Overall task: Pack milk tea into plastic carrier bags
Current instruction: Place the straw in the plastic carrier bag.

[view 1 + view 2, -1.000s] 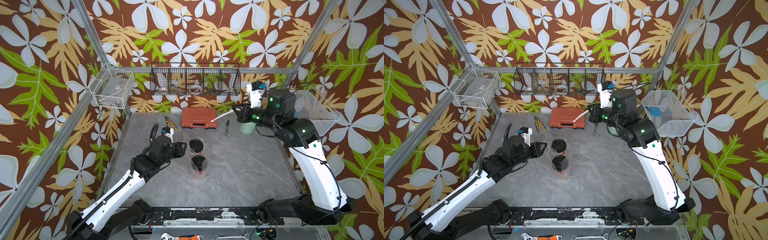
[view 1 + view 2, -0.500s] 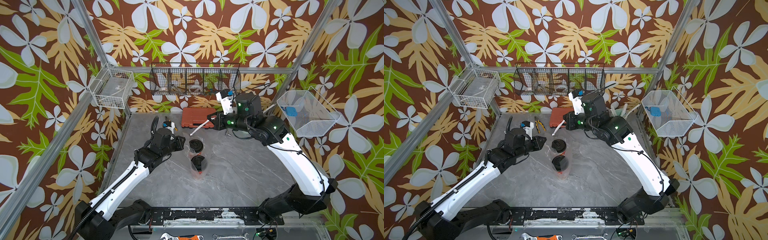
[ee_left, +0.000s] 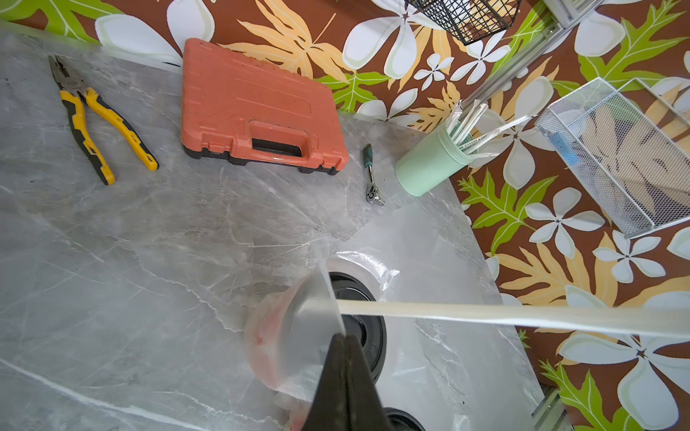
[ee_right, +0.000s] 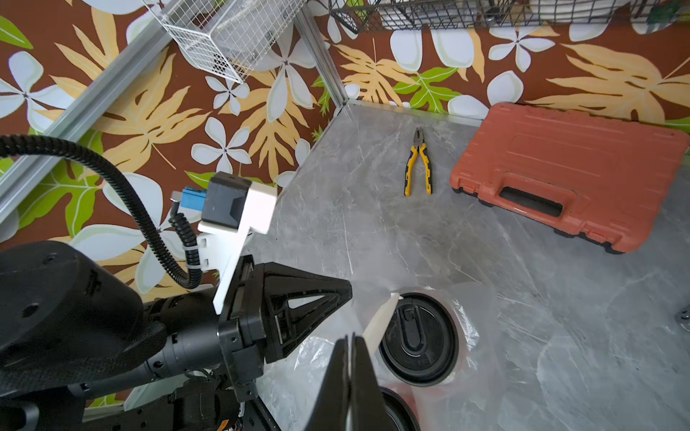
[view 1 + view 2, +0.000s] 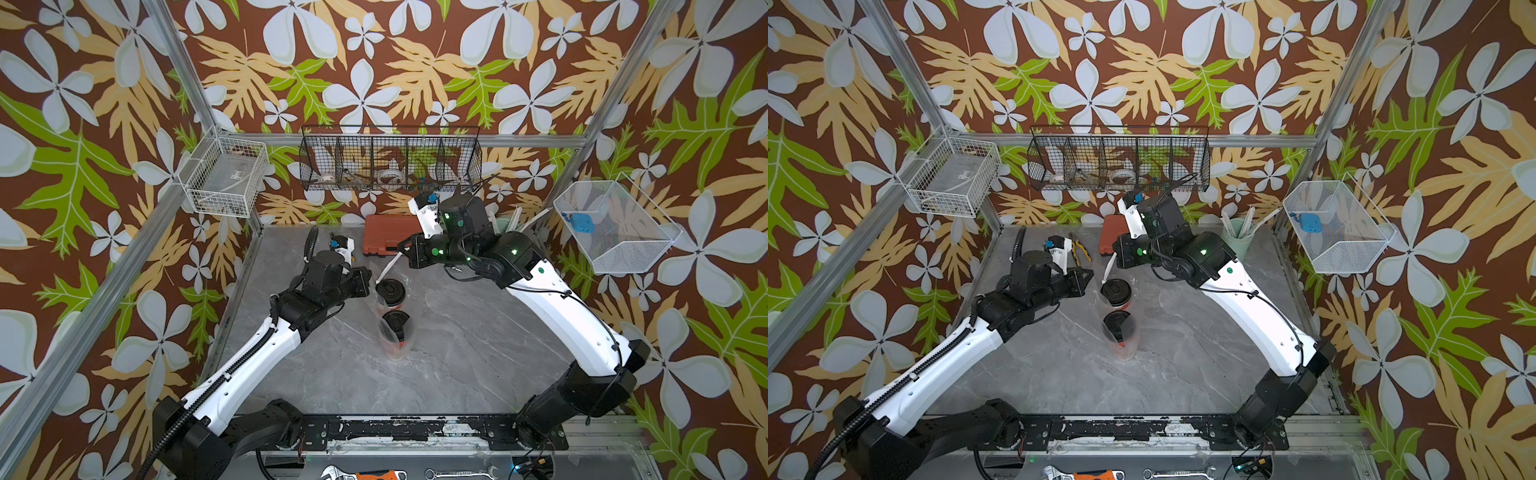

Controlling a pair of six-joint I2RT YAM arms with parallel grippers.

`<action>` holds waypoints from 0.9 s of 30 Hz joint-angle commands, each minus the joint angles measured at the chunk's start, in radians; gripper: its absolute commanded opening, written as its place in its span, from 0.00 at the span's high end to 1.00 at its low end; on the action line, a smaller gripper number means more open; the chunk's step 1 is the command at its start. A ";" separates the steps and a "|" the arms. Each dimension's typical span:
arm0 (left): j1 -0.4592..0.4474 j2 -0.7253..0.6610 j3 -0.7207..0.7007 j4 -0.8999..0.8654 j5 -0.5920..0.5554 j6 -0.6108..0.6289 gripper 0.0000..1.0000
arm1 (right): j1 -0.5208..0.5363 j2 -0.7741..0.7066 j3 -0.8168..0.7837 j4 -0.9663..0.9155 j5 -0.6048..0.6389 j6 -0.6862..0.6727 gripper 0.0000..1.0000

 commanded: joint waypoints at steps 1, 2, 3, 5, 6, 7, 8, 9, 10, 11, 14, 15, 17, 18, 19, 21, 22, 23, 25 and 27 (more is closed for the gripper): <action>0.001 -0.002 0.003 0.024 0.018 0.015 0.99 | 0.001 0.017 -0.004 0.039 -0.015 -0.005 1.00; 0.001 -0.001 0.002 0.027 0.022 0.014 0.99 | 0.001 0.025 -0.006 0.045 -0.018 -0.005 1.00; 0.001 -0.002 0.001 0.029 0.027 0.013 1.00 | 0.001 0.034 -0.004 0.049 -0.022 -0.005 1.00; 0.001 -0.003 -0.004 0.034 0.032 0.009 1.00 | 0.001 0.053 -0.005 0.061 -0.028 -0.009 1.00; 0.001 -0.006 -0.008 0.039 0.035 0.007 1.00 | 0.001 0.065 -0.004 0.067 -0.025 -0.011 1.00; 0.001 -0.007 -0.011 0.043 0.039 0.003 1.00 | 0.001 0.076 -0.004 0.072 -0.026 -0.013 1.00; 0.002 -0.008 -0.013 0.047 0.041 0.001 1.00 | 0.003 0.090 -0.004 0.077 -0.030 -0.014 1.00; 0.001 -0.009 -0.014 0.050 0.044 -0.003 1.00 | 0.004 0.104 -0.005 0.083 -0.030 -0.015 1.00; 0.001 -0.009 -0.016 0.051 0.047 -0.004 1.00 | 0.007 0.117 -0.007 0.088 -0.031 -0.018 1.00; 0.001 -0.010 -0.019 0.056 0.050 -0.007 1.00 | 0.012 0.133 -0.005 0.090 -0.029 -0.023 1.00; 0.001 -0.014 -0.022 0.061 0.054 -0.012 1.00 | 0.025 0.176 -0.010 0.100 -0.022 -0.038 1.00; 0.001 -0.015 -0.022 0.062 0.054 -0.012 1.00 | 0.030 0.191 -0.014 0.105 -0.017 -0.042 1.00; 0.001 -0.015 -0.022 0.063 0.054 -0.013 1.00 | 0.033 0.215 -0.025 0.110 -0.011 -0.048 1.00; 0.001 -0.016 -0.020 0.063 0.054 -0.014 1.00 | 0.036 0.227 -0.037 0.116 -0.005 -0.049 1.00; 0.002 -0.016 -0.020 0.063 0.054 -0.014 1.00 | 0.037 0.238 -0.047 0.119 -0.005 -0.051 1.00; 0.002 -0.016 -0.020 0.062 0.052 -0.014 1.00 | 0.037 0.264 -0.066 0.123 -0.008 -0.052 1.00; 0.001 -0.016 -0.021 0.063 0.052 -0.014 1.00 | 0.038 0.274 -0.076 0.126 -0.006 -0.052 1.00; 0.001 -0.018 -0.022 0.063 0.049 -0.014 1.00 | 0.041 0.283 -0.087 0.128 -0.005 -0.052 1.00; 0.001 -0.018 -0.025 0.061 0.041 -0.013 1.00 | 0.041 0.286 -0.112 0.141 -0.003 -0.050 0.96; 0.001 -0.015 -0.025 0.056 0.033 -0.013 1.00 | 0.041 0.283 -0.124 0.147 0.001 -0.047 0.89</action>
